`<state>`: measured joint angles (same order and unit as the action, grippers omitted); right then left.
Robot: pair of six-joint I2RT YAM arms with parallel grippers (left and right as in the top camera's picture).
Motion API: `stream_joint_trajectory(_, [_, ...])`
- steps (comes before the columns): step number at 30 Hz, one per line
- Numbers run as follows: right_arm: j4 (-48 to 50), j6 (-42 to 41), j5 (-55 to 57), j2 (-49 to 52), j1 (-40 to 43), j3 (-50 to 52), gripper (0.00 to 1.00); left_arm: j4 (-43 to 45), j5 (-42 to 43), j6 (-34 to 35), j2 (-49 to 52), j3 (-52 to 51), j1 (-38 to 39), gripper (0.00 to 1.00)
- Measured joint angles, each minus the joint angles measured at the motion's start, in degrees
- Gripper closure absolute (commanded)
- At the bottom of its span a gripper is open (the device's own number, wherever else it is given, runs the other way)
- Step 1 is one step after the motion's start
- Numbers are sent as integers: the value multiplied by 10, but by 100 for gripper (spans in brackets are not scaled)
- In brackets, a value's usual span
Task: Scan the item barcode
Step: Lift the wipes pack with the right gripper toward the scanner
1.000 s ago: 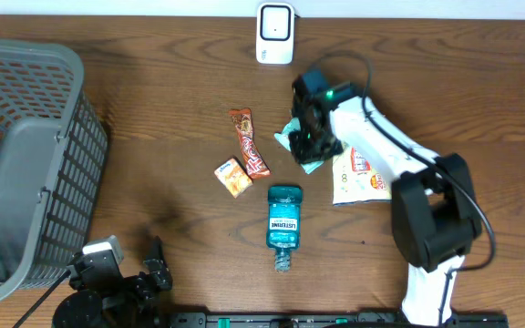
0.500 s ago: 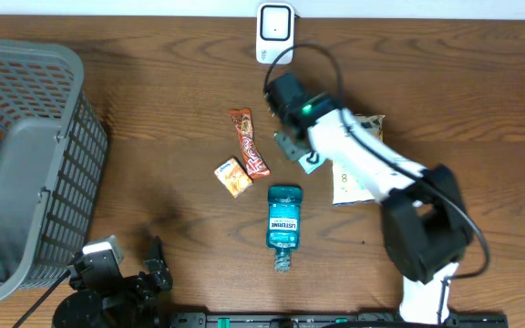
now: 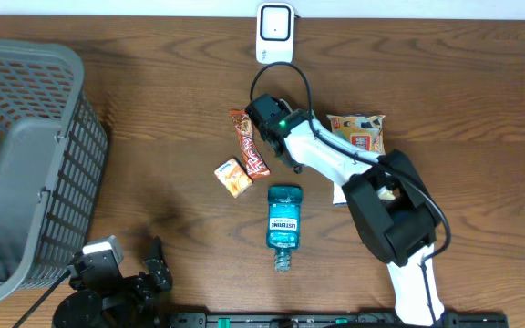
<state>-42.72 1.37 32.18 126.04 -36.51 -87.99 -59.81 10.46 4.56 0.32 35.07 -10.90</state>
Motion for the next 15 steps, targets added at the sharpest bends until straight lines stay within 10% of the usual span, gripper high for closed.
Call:
stream_joint_trajectory(4, [-43,-2,28,18,-2,-10,99,0,0,0,0,0,0,2])
stream_joint_trajectory(15, [-205,32,-278,-10,46,-95,99,0,0,0,0,0,0,2])
